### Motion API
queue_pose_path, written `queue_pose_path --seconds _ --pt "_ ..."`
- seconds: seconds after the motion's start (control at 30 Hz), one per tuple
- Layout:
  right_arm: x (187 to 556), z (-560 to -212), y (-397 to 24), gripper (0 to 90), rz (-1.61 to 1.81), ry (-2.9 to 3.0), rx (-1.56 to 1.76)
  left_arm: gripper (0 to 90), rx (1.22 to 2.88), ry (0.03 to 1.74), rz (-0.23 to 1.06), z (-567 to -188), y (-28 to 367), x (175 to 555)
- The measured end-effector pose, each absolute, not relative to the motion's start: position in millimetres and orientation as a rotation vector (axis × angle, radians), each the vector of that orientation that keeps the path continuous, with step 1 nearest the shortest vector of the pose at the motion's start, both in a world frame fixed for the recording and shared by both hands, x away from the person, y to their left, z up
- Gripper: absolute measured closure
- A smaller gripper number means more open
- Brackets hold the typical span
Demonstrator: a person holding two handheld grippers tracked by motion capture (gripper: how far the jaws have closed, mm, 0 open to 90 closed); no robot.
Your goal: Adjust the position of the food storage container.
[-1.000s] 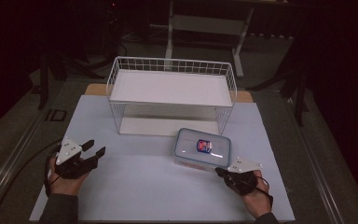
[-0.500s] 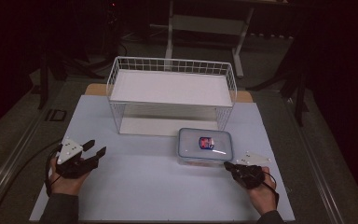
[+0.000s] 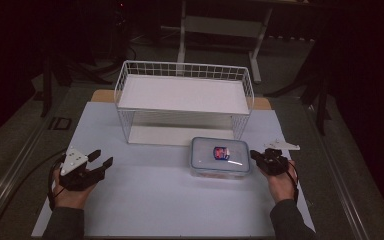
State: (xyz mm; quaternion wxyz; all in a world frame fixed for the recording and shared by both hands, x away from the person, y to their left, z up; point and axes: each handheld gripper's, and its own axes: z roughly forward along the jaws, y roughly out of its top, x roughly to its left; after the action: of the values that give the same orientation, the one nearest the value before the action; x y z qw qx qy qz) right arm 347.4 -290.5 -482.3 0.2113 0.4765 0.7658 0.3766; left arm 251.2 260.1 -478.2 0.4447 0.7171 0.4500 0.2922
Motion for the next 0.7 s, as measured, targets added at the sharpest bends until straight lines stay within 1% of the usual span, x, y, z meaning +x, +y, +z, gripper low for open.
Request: queue_pose_path --seconds 0.37,0.7 --pt "365 -480 -275 90.0 1.007 2.132 1.357 47.6 1.795 1.107 0.722 -479 257 253" --pt "363 -482 -228 90.0 1.047 2.209 1.245 47.5 1.8 1.101 0.72 -479 256 253"
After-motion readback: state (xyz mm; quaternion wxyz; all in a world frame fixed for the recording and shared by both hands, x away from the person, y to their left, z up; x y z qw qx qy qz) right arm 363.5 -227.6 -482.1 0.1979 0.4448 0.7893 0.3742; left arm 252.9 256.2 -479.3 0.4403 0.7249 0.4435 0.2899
